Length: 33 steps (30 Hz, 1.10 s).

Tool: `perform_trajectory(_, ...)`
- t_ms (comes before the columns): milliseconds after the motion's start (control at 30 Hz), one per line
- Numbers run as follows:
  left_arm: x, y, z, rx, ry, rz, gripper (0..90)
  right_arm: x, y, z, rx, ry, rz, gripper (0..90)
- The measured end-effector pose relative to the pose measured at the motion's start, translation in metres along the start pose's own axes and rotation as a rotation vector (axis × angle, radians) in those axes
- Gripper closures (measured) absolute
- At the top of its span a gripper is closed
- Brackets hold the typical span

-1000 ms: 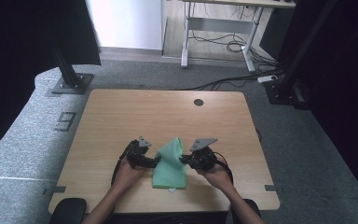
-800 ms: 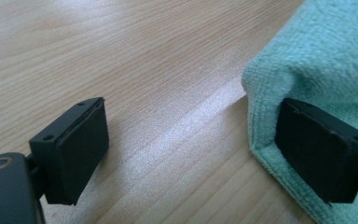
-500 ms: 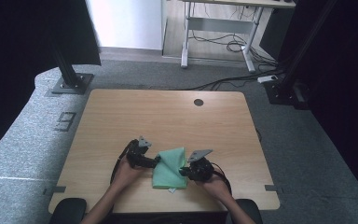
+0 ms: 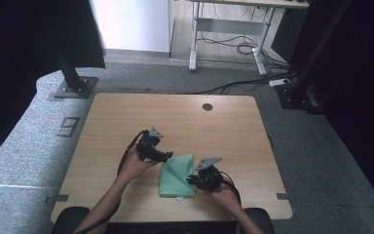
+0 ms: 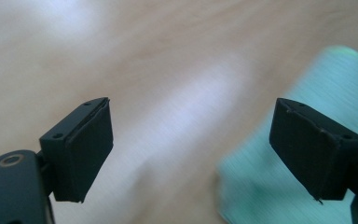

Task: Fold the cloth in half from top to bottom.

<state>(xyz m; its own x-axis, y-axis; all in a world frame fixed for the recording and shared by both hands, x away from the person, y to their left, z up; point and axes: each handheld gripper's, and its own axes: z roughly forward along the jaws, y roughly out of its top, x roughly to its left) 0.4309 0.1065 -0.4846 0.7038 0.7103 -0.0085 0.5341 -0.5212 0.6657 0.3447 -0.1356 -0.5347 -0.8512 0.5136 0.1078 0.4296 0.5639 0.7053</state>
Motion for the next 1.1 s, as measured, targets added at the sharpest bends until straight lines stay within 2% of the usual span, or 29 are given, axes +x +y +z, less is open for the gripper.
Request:
perform_trajectory(167,-0.001,0.022,0.025,0.023,-0.040,0.004,13.9,0.001,-0.001,0.000,-0.008,-0.004,0.002,81.5)
perform_trajectory(233,-0.004,0.026,0.033,0.047,-0.036,0.027,13.8,0.001,-0.002,0.000,-0.010,-0.005,0.001,81.5)
perform_trajectory(400,-0.006,0.029,0.049,0.078,-0.053,0.015,13.9,0.001,-0.002,0.000,-0.013,-0.004,0.001,81.4)
perform_trajectory(500,-0.007,0.026,0.053,0.092,-0.067,0.019,14.0,0.001,-0.002,0.000,-0.014,-0.006,0.002,81.1)
perform_trajectory(667,-0.013,0.022,0.051,0.103,-0.086,0.042,13.8,0.000,-0.002,0.000,-0.014,-0.002,-0.002,81.1)
perform_trajectory(867,-0.018,0.020,0.041,0.099,-0.109,0.059,13.9,0.001,-0.002,-0.001,-0.012,-0.003,-0.002,80.3)
perform_trajectory(1100,-0.017,0.009,0.029,0.091,-0.123,0.059,13.9,0.001,-0.001,-0.002,-0.014,0.004,-0.009,77.5)
